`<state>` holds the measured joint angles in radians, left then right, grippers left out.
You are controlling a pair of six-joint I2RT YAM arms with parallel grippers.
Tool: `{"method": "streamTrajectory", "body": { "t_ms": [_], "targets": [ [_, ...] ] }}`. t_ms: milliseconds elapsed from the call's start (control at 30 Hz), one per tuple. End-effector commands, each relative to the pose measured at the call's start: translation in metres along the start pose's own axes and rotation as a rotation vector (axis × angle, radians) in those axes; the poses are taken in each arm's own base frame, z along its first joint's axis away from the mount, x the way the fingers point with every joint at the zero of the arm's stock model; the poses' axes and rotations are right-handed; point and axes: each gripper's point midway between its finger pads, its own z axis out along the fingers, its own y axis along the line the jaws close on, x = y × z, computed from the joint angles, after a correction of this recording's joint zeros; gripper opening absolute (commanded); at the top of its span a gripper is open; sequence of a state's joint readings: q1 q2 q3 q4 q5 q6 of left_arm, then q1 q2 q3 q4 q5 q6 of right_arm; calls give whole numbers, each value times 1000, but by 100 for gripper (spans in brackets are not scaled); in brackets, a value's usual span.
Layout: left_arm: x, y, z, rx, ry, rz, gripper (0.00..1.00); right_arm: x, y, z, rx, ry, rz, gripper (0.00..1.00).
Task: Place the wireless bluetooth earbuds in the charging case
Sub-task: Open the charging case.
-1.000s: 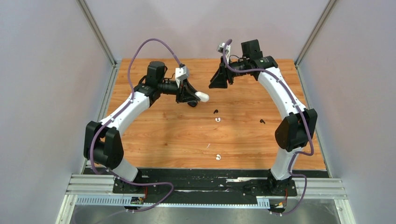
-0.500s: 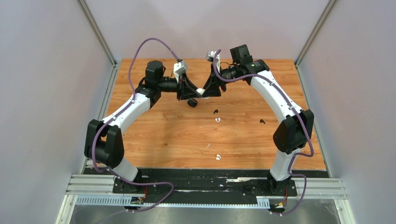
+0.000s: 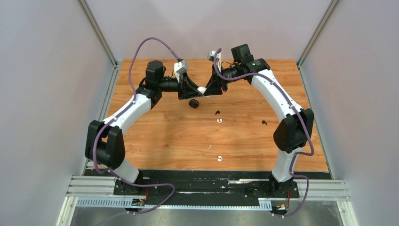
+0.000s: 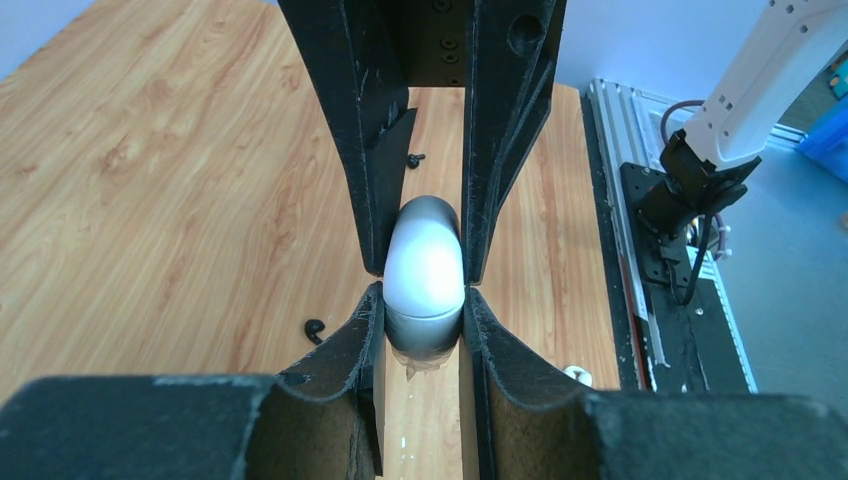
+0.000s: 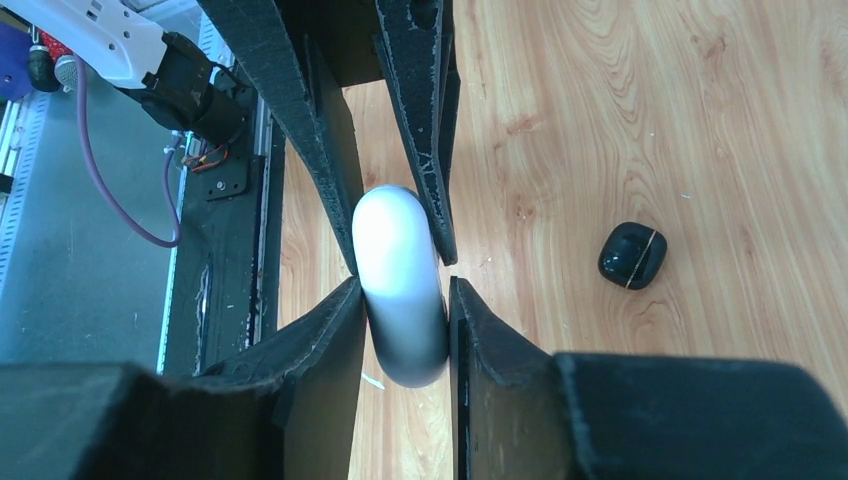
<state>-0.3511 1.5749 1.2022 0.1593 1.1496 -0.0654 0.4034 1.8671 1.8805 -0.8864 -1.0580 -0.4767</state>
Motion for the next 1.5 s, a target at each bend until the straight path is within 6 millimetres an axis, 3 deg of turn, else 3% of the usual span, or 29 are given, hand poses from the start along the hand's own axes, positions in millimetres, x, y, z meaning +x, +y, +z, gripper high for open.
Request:
{"method": "streamTrajectory", "body": {
  "t_ms": [0,333,867,933,1033,1100,1133,1167,1233,1267,1300,1333,1367,1400,1433,1467],
  "targets": [
    [-6,-16,1,78,0,32,0,-16,-20,-15,73,-33,-43,32],
    [-3,-16,1,76,18,23,0,-19,-27,-23,117,-41,-31,40],
    [-17,-11,3,28,-57,-3,0,-6,-16,-22,88,-31,-14,31],
    [-17,-12,3,28,-58,-5,0,-5,-16,-22,88,-30,-14,23],
    [-16,-11,3,24,-55,-7,0,-6,-14,-22,81,-33,-23,1],
    [-13,-4,3,-20,-49,-24,1,-10,-13,-24,84,-38,-43,0],
    [-12,-2,2,-37,-36,-44,9,-12,-13,-24,91,-37,-61,0],
    [-8,3,-1,-75,-20,-83,30,-14,-15,-26,104,-33,-94,0],
    [-14,10,-9,-142,-14,-137,53,-17,-14,-28,123,-11,-177,0],
    [-26,10,-14,-158,-25,-155,59,-18,-14,-29,132,7,-226,0],
    [-26,12,-22,-179,-11,-208,65,-18,-13,-30,140,28,-279,0],
    [-43,13,-26,-187,-21,-206,67,-16,-12,-29,147,53,-322,0],
    [-39,13,-33,-206,7,-272,70,-16,-10,-28,152,73,-370,0],
    [-54,16,-35,-211,3,-252,70,-14,-8,-28,159,93,-416,0],
    [-49,16,-40,-214,32,-311,71,-12,-7,-26,164,112,-458,0],
    [-58,19,-39,-208,35,-306,71,-11,-7,-23,164,130,-494,0]
  ]
}}
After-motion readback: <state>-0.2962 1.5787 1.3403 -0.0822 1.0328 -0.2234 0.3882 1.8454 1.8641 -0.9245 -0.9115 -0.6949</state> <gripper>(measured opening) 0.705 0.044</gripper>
